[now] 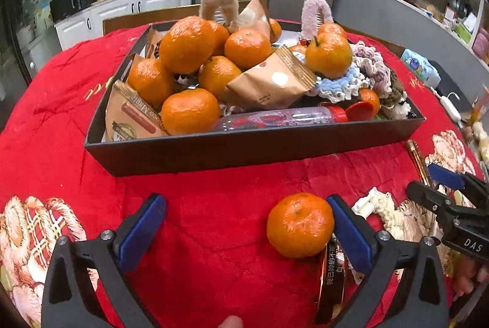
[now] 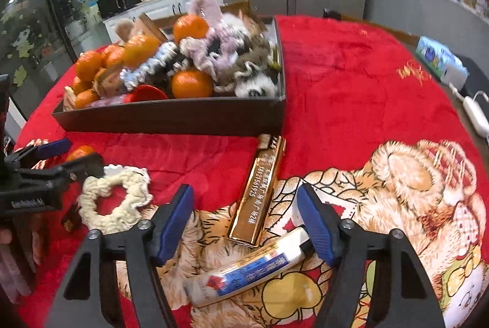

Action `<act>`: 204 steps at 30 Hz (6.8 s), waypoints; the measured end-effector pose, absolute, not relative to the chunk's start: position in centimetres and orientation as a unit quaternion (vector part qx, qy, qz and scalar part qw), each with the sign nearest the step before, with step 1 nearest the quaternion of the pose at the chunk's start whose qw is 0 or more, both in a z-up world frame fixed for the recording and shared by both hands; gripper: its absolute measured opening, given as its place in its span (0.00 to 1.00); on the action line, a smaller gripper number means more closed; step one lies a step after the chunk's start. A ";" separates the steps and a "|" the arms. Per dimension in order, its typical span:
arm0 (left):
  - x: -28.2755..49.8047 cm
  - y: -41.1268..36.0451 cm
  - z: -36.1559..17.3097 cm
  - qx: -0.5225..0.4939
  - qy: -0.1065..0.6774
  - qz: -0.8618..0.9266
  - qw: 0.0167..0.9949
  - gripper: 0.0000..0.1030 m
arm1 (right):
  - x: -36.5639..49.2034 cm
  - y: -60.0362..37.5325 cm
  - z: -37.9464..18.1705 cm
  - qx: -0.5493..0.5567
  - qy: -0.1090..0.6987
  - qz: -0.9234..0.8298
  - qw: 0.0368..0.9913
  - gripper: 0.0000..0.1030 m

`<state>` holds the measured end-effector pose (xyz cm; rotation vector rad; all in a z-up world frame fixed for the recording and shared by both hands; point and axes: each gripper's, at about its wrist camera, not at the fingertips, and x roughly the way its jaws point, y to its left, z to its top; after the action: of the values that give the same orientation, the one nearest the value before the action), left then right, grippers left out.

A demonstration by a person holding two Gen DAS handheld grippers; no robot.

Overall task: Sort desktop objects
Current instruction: 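Move the left tool to the loose orange while the right tool nears the gold box, then close the left tool on the orange while the right tool grasps the gold box, then lift the orange and gold box with both tools and carry them over the tray, then lower the orange and gold box into the tray with both tools, then open both tools and withdraw them from the tray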

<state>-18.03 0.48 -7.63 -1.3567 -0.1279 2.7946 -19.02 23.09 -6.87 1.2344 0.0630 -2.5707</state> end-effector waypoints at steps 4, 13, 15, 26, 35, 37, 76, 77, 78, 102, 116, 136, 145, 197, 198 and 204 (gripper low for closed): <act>-18.2 0.5 -7.7 -0.437 -0.045 0.898 0.018 1.00 | -19.0 23.2 -6.9 0.428 0.021 -0.893 0.140 0.65; -18.6 0.8 -7.8 -0.437 -0.046 0.898 0.021 1.00 | -18.5 23.5 -6.7 0.425 0.028 -0.899 0.101 0.39; -18.7 0.9 -7.8 -0.437 -0.047 0.898 0.021 1.00 | -18.7 23.8 -6.7 0.425 0.022 -0.899 0.101 0.37; -18.5 3.2 -7.2 -0.424 0.002 0.905 0.031 0.41 | -18.5 24.0 -6.6 0.422 0.015 -0.900 0.106 0.20; -17.2 5.7 -7.2 -0.421 -0.003 0.906 0.041 0.37 | -18.2 23.9 -6.4 0.414 0.016 -0.903 0.111 0.20; -17.1 5.7 -7.1 -0.421 -0.004 0.906 0.041 0.37 | -18.0 23.9 -6.3 0.412 0.014 -0.904 0.112 0.20; -14.4 0.9 -3.9 -0.349 -0.014 0.936 0.038 0.36 | -13.5 22.4 -3.5 0.299 0.036 -0.929 0.213 0.20; -14.4 0.8 -4.0 -0.351 -0.015 0.935 0.038 0.37 | -13.7 22.6 -3.5 0.303 0.030 -0.927 0.218 0.20; -14.4 0.7 -4.0 -0.352 -0.014 0.935 0.038 0.37 | -13.7 22.7 -3.5 0.306 0.025 -0.926 0.220 0.20; -14.2 0.2 -4.0 -0.374 -0.019 0.926 0.053 0.37 | -14.7 20.2 -4.6 0.354 0.019 -0.902 0.248 0.13; -14.4 -0.4 -3.6 -0.372 -0.025 0.927 0.051 0.36 | -15.8 20.5 -4.9 0.370 0.001 -0.901 0.228 0.12; -19.3 -3.2 2.8 -0.357 -0.045 0.932 0.051 0.37 | -19.5 14.5 3.4 0.317 0.017 -0.907 0.279 0.12; -25.2 -6.6 4.0 -0.378 -0.053 0.923 0.052 0.37 | -23.5 12.6 5.3 0.316 0.016 -0.909 0.272 0.12; -33.1 -9.0 -1.9 -0.402 -0.036 0.914 0.038 1.00 | -31.1 10.2 -2.1 0.352 -0.039 -0.904 0.241 0.49; -32.9 -8.9 -1.4 -0.396 -0.030 0.917 0.029 1.00 | -31.0 10.2 -1.8 0.350 -0.044 -0.901 0.251 0.66; -32.1 -9.6 0.6 -0.370 -0.028 0.928 0.010 1.00 | -30.1 10.6 0.2 0.308 -0.038 -0.923 0.228 1.00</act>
<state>-32.09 -9.59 0.62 -1.1559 -0.0883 2.8981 -30.13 10.59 0.20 0.8494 -0.1045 -2.5405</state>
